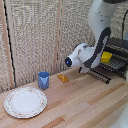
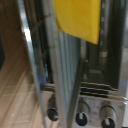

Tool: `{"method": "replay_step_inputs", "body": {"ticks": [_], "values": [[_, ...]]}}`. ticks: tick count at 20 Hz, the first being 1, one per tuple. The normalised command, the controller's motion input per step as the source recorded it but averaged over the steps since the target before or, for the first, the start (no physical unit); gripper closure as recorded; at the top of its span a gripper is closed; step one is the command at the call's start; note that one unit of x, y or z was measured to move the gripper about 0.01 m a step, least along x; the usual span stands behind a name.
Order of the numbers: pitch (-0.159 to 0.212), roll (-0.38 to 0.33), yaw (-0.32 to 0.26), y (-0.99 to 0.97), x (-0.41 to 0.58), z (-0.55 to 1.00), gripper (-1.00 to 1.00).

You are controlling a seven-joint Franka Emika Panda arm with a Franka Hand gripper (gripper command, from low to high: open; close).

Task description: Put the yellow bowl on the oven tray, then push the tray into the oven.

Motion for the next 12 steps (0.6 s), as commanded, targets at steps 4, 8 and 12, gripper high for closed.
{"method": "replay_step_inputs", "body": {"ticks": [4, 8, 12], "values": [[0.009, 0.038, 0.0, -0.37, 0.165, 0.0, -1.0], [0.035, 0.02, 0.003, -0.29, 0.085, 0.07, -1.0], [0.025, 0.003, 0.036, -0.21, 0.004, 0.02, 1.0]]}}
